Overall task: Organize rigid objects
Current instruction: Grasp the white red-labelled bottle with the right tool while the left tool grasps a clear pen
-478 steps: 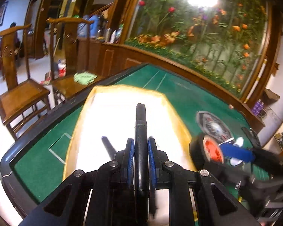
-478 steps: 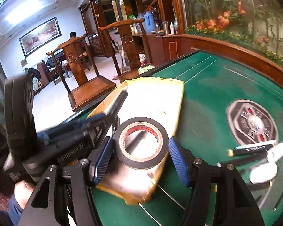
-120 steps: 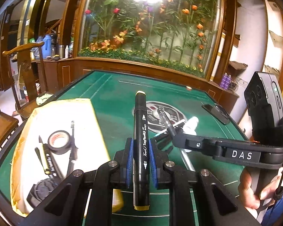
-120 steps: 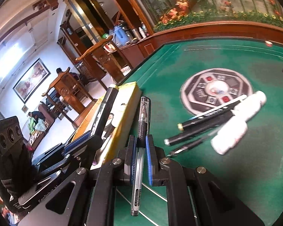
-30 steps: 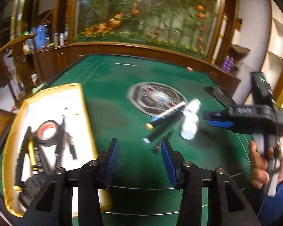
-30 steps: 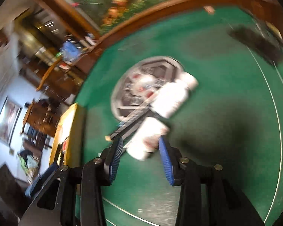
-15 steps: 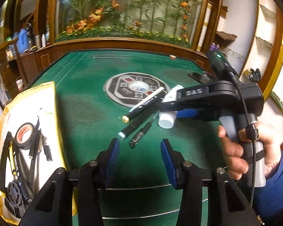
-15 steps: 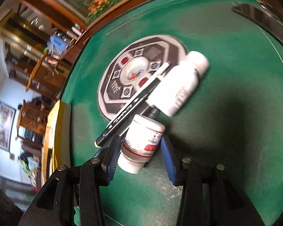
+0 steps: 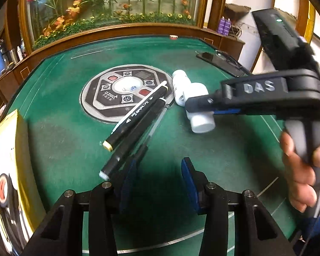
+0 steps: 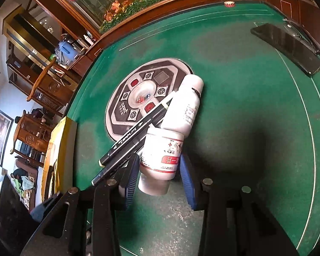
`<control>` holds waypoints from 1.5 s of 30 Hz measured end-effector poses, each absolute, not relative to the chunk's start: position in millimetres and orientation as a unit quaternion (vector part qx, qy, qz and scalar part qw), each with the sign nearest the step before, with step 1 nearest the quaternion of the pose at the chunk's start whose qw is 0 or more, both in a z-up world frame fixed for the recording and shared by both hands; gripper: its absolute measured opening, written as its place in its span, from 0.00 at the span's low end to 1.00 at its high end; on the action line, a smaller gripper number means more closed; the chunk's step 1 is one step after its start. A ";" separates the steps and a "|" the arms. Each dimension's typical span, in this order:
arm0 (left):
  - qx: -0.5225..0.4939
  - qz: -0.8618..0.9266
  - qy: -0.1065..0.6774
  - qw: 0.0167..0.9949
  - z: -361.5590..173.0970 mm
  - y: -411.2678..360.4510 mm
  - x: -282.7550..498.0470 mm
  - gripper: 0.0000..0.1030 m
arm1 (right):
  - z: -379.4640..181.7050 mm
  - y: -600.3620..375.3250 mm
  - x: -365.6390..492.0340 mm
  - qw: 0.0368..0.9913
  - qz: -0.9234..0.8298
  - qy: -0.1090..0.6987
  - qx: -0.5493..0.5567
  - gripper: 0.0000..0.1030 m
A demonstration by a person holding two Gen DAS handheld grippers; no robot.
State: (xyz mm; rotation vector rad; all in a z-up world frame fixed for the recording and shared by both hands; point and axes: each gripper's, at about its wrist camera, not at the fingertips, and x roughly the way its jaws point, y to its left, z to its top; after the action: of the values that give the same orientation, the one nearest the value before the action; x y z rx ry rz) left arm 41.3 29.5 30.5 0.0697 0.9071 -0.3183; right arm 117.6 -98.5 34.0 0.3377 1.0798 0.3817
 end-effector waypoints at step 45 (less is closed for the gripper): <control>0.081 -0.161 0.455 0.872 12.6 -2.0 64.0 0.08 | 26.4 -99.7 121.5 0.824 0.157 0.521 0.160 0.36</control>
State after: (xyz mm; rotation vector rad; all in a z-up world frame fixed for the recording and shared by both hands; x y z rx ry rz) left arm 64.0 -2.0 12.6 0.1684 0.9510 -0.3368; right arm 121.5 -99.7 26.4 0.3412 1.1074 0.3330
